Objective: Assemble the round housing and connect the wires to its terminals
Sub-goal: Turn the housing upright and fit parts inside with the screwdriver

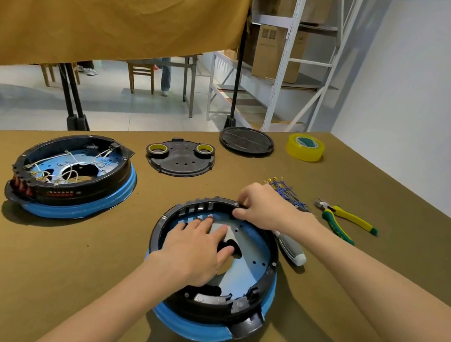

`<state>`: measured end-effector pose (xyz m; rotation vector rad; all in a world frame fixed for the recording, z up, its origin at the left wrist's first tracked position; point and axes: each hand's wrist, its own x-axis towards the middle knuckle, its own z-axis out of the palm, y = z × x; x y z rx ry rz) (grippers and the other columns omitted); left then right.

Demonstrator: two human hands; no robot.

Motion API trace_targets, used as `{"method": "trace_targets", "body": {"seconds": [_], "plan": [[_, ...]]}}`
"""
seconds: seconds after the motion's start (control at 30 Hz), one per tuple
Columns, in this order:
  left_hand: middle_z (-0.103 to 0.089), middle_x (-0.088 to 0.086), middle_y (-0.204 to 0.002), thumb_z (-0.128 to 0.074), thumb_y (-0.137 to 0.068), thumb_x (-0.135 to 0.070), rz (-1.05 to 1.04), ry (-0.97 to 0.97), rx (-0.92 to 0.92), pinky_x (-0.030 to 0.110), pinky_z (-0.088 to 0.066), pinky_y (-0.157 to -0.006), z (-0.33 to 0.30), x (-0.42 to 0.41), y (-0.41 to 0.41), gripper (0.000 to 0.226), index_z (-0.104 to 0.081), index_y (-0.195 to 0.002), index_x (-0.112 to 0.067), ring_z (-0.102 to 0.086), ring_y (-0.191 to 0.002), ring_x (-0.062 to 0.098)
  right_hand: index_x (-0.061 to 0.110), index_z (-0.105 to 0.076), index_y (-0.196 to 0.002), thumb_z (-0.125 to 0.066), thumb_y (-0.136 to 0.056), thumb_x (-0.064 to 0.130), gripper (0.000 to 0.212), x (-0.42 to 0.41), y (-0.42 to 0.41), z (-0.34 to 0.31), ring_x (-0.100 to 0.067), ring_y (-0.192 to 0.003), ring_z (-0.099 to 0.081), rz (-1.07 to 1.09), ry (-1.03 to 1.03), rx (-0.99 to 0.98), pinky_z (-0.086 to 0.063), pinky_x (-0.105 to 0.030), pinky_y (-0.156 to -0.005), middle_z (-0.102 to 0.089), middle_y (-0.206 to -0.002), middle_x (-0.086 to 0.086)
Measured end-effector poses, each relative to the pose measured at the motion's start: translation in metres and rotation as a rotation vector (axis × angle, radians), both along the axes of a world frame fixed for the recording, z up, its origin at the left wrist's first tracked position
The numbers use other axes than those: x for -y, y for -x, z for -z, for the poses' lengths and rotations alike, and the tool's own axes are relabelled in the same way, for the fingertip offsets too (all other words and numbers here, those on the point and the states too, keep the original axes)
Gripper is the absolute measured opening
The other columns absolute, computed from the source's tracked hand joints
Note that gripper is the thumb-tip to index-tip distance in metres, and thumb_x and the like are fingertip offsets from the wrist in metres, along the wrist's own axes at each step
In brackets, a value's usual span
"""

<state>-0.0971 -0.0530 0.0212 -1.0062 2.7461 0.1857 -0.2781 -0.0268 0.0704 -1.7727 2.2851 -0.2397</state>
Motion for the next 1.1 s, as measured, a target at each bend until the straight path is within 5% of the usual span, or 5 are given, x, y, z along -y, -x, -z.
{"method": "trace_targets", "body": {"seconds": [0.1,0.33,0.6,0.87,1.1], "plan": [[-0.042,0.016,-0.154,-0.022,-0.108,-0.053,-0.048,0.148,0.019,0.045,-0.033,-0.115,-0.004,-0.004,-0.001,0.056,-0.04,-0.15,-0.02,-0.041,-0.139,0.036,0.009,-0.051,-0.07,-0.064,-0.095,0.024,0.033,-0.014,0.009,0.007,-0.015,-0.041,-0.057,0.061,-0.175,-0.002,-0.043,-0.021,-0.039,-0.056,-0.059,-0.007],[-0.018,0.009,-0.17,-0.029,-0.108,-0.053,0.215,-0.133,-0.174,0.041,-0.014,-0.125,0.005,-0.016,0.006,0.057,-0.031,-0.159,-0.028,-0.011,-0.158,0.027,0.002,-0.063,-0.072,-0.063,-0.1,0.032,0.041,-0.004,-0.004,-0.002,-0.03,-0.066,-0.054,-0.043,-0.059,0.024,-0.042,-0.035,-0.059,-0.059,-0.067,-0.015],[-0.001,0.004,-0.173,-0.032,-0.104,-0.061,0.234,-0.089,-0.034,0.051,-0.003,-0.127,0.006,-0.007,0.009,0.066,-0.013,-0.163,-0.037,0.002,-0.159,0.024,0.01,-0.051,-0.07,-0.06,-0.093,0.014,0.025,-0.017,-0.008,0.013,-0.023,-0.052,-0.065,0.028,-0.138,-0.168,-0.04,-0.025,-0.039,-0.06,-0.062,-0.007],[-0.012,0.008,-0.171,-0.035,-0.103,-0.062,0.188,-0.015,-0.015,0.051,-0.013,-0.127,0.003,0.0,0.011,0.069,-0.017,-0.163,-0.032,-0.013,-0.157,0.03,0.016,-0.035,-0.068,-0.06,-0.096,0.012,0.037,-0.01,-0.021,0.013,-0.018,-0.057,-0.043,0.028,-0.06,-0.24,-0.03,-0.03,-0.046,-0.042,-0.072,-0.005],[-0.042,0.008,-0.156,-0.035,-0.108,-0.048,0.171,-0.064,-0.097,0.043,-0.032,-0.114,-0.008,0.007,0.007,0.052,-0.04,-0.154,-0.024,-0.04,-0.143,0.029,0.008,-0.067,-0.07,-0.066,-0.096,0.043,0.044,-0.015,-0.005,0.022,-0.022,-0.056,-0.058,0.049,0.147,-0.034,-0.042,-0.028,-0.048,-0.062,-0.06,-0.005]]}}
